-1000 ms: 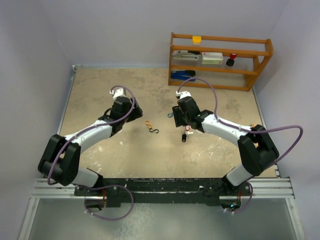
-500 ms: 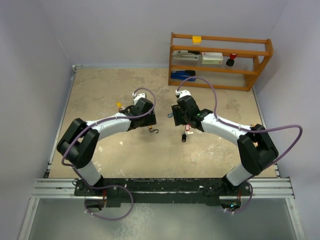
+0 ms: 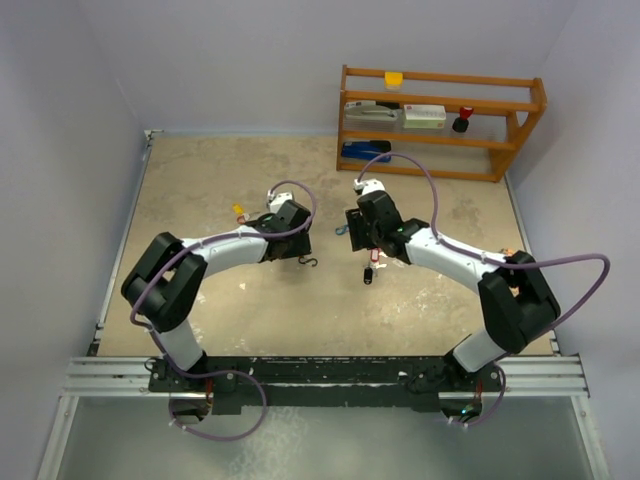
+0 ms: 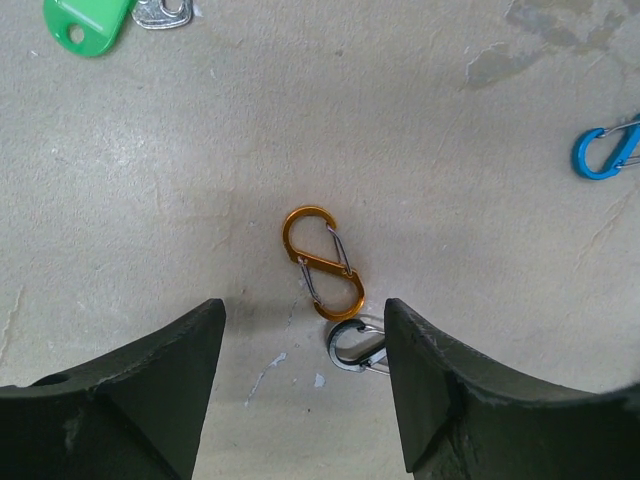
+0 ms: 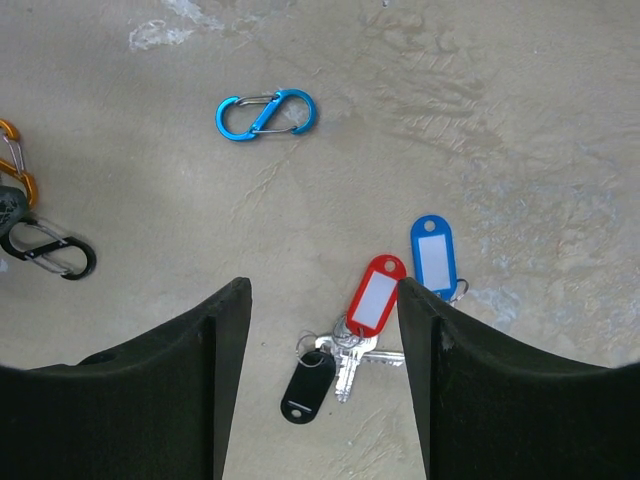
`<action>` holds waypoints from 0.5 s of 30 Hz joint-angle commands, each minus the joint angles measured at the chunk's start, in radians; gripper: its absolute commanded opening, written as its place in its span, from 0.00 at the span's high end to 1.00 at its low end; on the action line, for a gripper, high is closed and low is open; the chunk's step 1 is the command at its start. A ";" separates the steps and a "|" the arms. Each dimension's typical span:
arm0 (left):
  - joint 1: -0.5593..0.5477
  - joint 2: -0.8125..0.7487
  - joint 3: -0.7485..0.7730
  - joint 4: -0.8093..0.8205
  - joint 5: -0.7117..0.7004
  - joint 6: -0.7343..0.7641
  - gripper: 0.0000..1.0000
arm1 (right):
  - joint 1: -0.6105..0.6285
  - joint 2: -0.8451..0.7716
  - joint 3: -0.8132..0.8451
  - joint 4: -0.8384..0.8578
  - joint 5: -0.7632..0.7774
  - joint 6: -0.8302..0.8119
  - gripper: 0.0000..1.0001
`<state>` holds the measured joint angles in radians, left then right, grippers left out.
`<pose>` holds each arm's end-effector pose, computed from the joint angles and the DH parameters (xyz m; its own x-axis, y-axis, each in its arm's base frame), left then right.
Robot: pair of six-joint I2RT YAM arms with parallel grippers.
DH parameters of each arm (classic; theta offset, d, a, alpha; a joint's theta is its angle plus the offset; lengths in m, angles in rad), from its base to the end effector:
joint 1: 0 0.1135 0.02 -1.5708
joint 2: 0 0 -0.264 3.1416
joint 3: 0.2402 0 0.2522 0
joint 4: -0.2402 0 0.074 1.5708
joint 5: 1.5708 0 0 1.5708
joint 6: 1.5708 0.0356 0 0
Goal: Put the keys on the keyring
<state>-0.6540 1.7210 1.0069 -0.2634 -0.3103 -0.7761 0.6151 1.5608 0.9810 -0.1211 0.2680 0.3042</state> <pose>0.2798 -0.2008 0.1700 -0.7805 -0.2422 -0.5763 -0.1442 0.9668 -0.2110 0.2814 0.1873 0.2236 -0.6197 -0.0842 -0.7803 -0.2154 0.9743 0.0660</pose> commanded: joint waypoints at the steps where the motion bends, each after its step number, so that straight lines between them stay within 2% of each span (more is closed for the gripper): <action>1: -0.008 0.012 0.046 0.001 -0.043 -0.026 0.38 | -0.008 -0.055 -0.016 0.021 -0.002 0.017 0.36; 15: -0.034 0.044 0.061 0.012 -0.107 -0.099 0.42 | -0.028 -0.111 -0.067 0.049 -0.019 0.015 0.36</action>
<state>-0.6743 1.7496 1.0286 -0.2710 -0.3763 -0.8318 0.5941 1.4944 0.9314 -0.1047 0.2638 0.3073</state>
